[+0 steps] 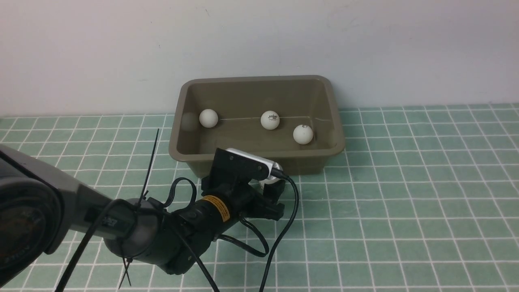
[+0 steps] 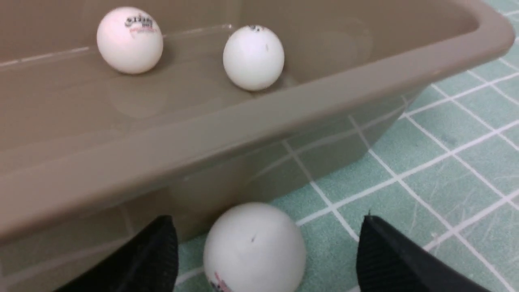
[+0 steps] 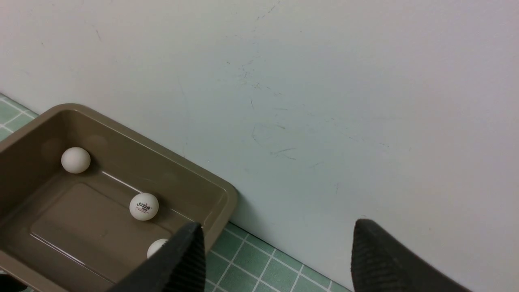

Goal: Put the table tennis balls in the box on the green coffee tablecloth.
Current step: 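Reach for and grasp a ping pong ball on the table beside the basket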

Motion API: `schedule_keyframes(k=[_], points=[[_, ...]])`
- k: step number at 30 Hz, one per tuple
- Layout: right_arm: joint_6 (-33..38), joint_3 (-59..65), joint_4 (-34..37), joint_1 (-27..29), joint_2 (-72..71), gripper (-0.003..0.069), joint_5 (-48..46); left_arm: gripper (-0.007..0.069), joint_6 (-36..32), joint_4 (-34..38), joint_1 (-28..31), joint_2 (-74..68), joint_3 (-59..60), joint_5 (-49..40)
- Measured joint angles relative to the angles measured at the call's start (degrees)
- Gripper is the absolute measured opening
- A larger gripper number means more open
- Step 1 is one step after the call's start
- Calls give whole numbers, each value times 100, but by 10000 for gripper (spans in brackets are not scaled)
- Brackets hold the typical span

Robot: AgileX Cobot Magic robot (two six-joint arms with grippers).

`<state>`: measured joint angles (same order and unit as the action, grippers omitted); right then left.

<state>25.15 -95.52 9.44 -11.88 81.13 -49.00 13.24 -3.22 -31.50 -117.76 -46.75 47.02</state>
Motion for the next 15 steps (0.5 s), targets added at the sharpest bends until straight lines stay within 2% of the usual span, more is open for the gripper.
schedule_keyframes(k=[15], points=[[18, 0, 84, 0, 0, 445, 0, 534, 38, -4, -11, -182, -366, -365]])
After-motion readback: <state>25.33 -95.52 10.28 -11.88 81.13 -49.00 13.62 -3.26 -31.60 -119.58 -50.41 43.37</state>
